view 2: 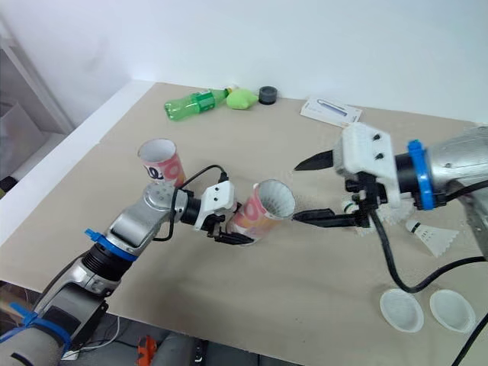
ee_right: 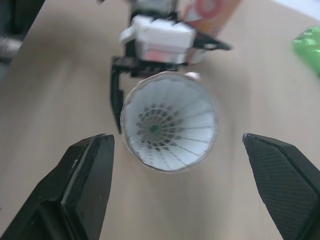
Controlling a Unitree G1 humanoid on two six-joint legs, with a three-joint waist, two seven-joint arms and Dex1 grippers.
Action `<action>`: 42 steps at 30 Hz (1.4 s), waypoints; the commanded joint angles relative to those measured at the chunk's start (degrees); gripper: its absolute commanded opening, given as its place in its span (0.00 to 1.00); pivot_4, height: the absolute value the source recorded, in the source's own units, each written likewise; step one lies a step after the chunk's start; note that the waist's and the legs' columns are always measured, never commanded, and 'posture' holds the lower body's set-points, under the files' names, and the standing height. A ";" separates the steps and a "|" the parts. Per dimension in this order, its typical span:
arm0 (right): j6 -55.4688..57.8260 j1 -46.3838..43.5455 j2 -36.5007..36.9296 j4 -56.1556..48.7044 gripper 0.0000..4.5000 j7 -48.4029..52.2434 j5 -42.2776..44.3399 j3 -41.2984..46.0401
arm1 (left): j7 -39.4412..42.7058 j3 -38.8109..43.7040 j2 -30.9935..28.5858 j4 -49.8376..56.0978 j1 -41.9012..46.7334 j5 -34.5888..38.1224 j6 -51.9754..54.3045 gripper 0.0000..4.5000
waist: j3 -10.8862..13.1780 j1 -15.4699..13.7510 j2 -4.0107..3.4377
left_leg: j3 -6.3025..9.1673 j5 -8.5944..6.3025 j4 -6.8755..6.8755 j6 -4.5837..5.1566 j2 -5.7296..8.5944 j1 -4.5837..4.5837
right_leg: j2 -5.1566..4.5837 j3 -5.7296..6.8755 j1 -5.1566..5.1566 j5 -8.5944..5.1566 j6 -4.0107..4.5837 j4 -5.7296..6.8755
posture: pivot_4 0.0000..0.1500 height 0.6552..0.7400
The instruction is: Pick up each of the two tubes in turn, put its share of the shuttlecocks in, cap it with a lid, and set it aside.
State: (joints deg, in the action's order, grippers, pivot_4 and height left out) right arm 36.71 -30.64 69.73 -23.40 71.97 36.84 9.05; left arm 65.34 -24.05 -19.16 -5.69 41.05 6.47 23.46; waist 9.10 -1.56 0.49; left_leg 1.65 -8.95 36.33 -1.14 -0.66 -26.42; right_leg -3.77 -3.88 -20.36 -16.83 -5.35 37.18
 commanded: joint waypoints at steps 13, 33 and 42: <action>6.69 13.12 0.60 -2.08 0.36 -0.97 6.92 13.89 | 4.94 -1.52 2.46 -2.06 -0.41 1.99 -2.97 0.74 | 0.00 -0.06 -0.09 | 0.00 0.01 -0.04 0.01 -0.04 0.00 | 0.12 -0.01 -0.03 -0.01 0.02 0.04 | 1.00 0.87; -7.44 -19.64 -4.82 3.78 0.01 13.22 -14.30 -24.05 | 8.46 -4.18 2.92 -7.26 3.54 -1.17 -3.07 0.74 | 0.12 1.01 -0.19 | 0.04 0.01 -0.06 -0.04 -0.09 -0.04 | 0.25 -0.05 -0.41 -0.05 0.06 0.07 | 1.00 0.87; -16.56 -25.50 -12.72 10.99 0.01 18.87 -25.71 -33.78 | 7.53 -3.80 3.30 -7.28 3.62 -1.16 -2.69 0.74 | 0.11 1.03 -0.20 | 0.06 0.06 0.00 -0.10 -0.10 -0.03 | 0.29 -0.06 -0.48 -0.04 0.06 0.28 | 1.00 0.87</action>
State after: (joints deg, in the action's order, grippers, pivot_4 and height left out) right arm 22.09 -54.84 57.09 -12.93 88.75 12.92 -24.84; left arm 72.96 -25.92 -16.66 -12.50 45.15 6.26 20.20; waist 9.21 -0.53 0.29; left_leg 1.71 -8.88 36.34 -1.25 -0.75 -26.46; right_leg -3.49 -3.94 -20.84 -16.86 -5.29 37.47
